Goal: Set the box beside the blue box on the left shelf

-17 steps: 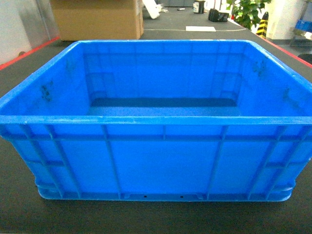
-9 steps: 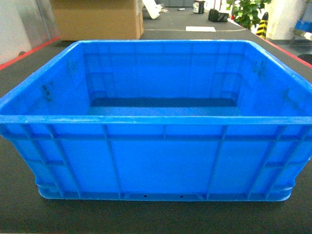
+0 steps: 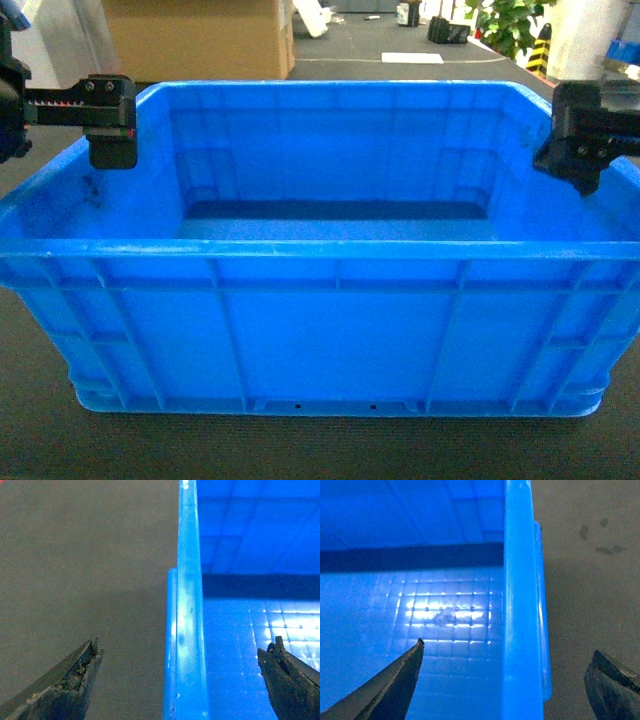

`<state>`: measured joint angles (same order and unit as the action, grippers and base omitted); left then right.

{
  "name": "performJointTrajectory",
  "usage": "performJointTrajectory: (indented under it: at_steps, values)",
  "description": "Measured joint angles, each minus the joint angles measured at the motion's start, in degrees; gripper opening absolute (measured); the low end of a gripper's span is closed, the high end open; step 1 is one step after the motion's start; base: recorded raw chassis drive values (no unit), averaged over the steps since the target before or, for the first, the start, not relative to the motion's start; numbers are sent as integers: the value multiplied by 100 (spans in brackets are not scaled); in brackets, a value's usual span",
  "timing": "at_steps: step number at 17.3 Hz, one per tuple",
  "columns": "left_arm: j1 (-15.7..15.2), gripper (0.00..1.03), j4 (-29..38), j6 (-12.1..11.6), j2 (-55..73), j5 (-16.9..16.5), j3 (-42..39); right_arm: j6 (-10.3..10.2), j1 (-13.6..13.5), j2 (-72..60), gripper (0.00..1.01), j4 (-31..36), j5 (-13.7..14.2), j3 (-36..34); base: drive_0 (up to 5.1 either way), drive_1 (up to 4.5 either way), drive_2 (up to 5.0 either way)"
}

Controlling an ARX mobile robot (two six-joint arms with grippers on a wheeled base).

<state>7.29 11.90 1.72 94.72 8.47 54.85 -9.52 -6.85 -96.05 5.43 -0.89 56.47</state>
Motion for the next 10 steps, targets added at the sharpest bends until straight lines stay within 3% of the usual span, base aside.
performJointTrajectory:
  at_steps: [4,8,9,10]
  values:
    - [13,98,-317,264,319,-66,149,-120,-68,-256,98,-127,70,162,0,0,0]
    - [42,98,-466,374,304,-192,162,-81,-105,-262,98,-199,225,181,0,0,0]
    - [44,97,-468,369,304,-190,162,-24,-105,-262,92,-223,275,188,0,0,0]
    - [46,90,-492,367,295,-190,162,42,-109,-260,86,-254,310,188,0,0,0]
